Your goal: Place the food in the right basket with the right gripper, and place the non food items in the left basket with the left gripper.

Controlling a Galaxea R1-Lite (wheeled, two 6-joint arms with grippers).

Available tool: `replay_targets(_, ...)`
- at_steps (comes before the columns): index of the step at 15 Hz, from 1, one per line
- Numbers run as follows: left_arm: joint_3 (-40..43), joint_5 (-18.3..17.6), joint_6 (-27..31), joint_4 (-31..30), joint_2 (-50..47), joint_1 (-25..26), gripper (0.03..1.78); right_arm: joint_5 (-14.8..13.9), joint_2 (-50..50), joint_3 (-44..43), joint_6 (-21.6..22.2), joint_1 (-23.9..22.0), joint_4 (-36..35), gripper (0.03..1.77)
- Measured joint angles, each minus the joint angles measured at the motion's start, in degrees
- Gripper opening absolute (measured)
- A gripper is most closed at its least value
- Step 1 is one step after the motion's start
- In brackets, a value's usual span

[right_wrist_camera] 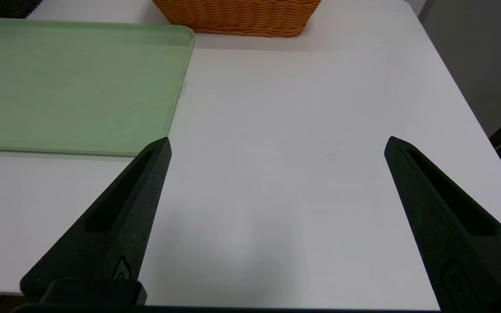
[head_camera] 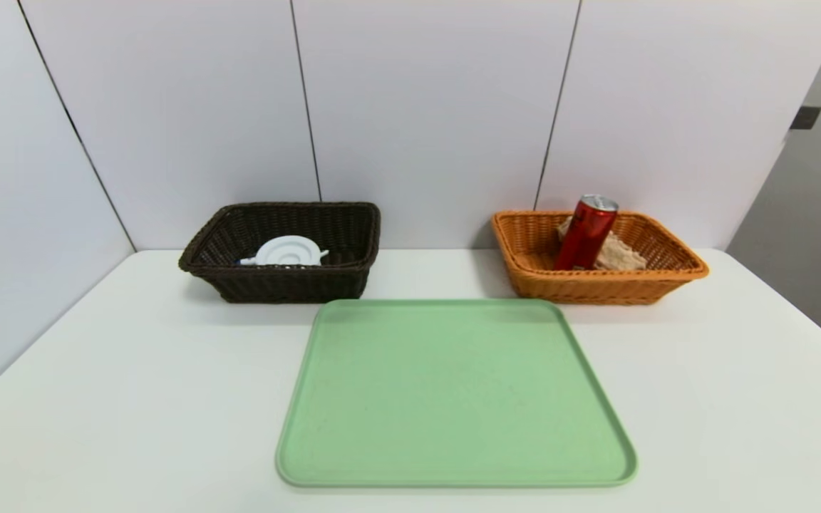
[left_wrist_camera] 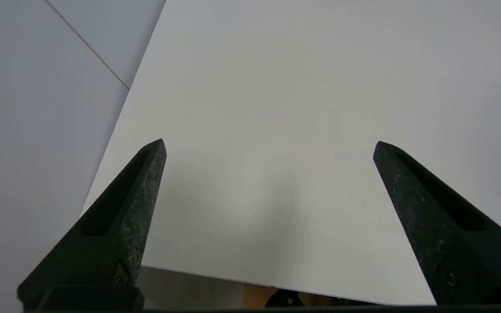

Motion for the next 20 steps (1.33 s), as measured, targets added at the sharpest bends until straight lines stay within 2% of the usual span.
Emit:
replay_targets(2,-1.3,-2.4,1.8,0.5,0.0,0.0,1.69,0.0,-0.4,-0.1,0.0,0.3,0.3,1.69)
replay_targets(8,0.5,-2.2,3.9,0.0,0.0,0.0,1.69,0.1,-4.2,2.0,-0.9,1.1,2.7,1.69)
replay_targets(10,0.9,-3.0,4.6,0.2,-0.8,1.5,1.69,0.0,-5.5,2.6,-1.0,1.2,3.0,1.69)
replay_targets(13,3.3,-6.0,7.2,2.5,-5.8,4.1,1.69,0.0,-6.2,3.1,-1.1,1.3,2.9,1.69)
replay_targets(15,5.9,-6.4,8.1,4.0,-10.4,4.6,1.69,-0.1,-7.4,4.7,-0.9,1.3,1.7,1.69)
replay_targets(17,9.6,-6.6,7.9,0.5,-13.3,4.7,1.69,-0.2,-9.5,8.6,-0.8,1.2,-3.3,1.69)
replay_targets(20,16.4,-9.0,6.9,-13.2,-15.1,4.7,1.69,-0.4,-13.2,16.2,-0.8,1.2,-14.6,1.69)
